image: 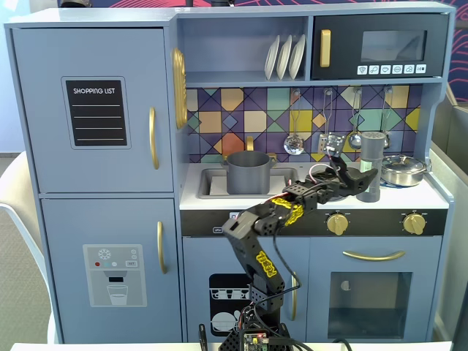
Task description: Put salt in the gray recipient
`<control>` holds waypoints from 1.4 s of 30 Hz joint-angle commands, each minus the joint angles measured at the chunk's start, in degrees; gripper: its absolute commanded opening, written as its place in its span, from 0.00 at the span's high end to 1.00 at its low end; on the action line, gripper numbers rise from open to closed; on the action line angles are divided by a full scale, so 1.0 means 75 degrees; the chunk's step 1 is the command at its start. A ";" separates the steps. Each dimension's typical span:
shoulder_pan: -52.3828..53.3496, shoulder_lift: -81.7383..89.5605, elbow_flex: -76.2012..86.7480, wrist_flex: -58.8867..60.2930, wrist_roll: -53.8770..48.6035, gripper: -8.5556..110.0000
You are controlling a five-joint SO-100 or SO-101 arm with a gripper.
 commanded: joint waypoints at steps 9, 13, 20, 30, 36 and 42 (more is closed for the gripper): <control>-0.0152 -0.2238 -0.2496 -0.0656 -0.0340 0.50; -0.0188 -0.3141 -0.3410 -0.0680 -0.0398 0.51; -0.0410 -0.4348 -0.4793 -0.0820 -0.0363 0.57; -0.0656 -0.2988 -0.4781 -0.1289 0.0023 0.93; -0.1113 -0.0410 -0.4313 0.1254 0.1523 0.93; -0.3340 0.1711 -0.3152 0.3645 0.4512 0.93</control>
